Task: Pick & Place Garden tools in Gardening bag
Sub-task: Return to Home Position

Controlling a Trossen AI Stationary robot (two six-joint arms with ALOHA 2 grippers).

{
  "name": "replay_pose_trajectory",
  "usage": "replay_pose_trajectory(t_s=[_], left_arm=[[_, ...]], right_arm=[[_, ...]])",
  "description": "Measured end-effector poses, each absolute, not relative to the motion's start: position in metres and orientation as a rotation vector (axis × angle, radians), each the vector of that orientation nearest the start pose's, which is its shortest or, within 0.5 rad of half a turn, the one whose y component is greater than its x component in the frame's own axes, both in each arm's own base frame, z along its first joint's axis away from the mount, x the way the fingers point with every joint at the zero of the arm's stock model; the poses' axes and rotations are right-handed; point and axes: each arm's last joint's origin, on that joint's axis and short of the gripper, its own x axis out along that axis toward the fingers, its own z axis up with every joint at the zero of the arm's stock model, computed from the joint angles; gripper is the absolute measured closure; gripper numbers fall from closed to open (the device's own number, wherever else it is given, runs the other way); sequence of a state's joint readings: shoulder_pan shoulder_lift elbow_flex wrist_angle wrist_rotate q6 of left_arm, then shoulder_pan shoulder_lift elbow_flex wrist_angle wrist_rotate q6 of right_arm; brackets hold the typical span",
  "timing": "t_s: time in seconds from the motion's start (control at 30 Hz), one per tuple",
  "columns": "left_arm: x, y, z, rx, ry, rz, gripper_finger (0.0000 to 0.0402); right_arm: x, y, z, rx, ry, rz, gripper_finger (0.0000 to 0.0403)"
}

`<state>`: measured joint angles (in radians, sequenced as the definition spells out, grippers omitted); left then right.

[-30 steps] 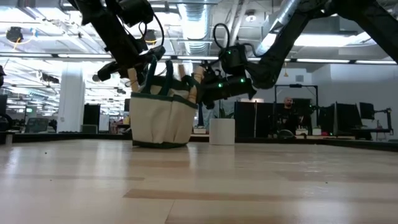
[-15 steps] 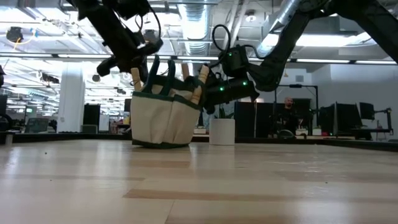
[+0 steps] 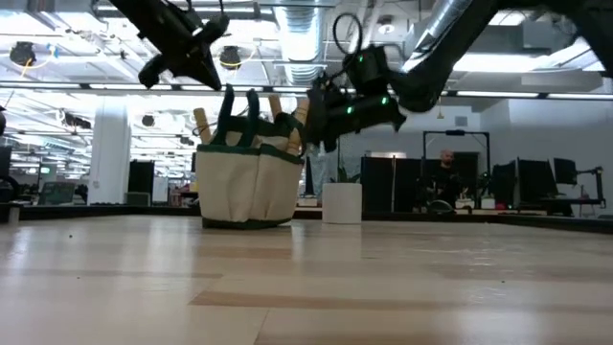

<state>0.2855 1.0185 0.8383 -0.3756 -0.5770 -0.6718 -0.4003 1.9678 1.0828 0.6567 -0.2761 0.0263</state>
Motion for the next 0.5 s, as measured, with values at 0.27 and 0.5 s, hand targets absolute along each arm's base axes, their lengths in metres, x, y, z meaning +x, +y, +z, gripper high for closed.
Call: replay_pose_trajectory(t_s=[0.27,0.5], left_arm=[[0.173,0.066,0.319,-0.467,0.187,0.911,0.04],[0.126,0.043,0.362,-0.274,-0.035,0.724,0.04]], right_arm=[[0.356,-0.155,0.246,0.003,0.185,-0.158,0.0202],[0.274,-0.142,0.359,-0.097,-0.027,-0.214,0.0205]])
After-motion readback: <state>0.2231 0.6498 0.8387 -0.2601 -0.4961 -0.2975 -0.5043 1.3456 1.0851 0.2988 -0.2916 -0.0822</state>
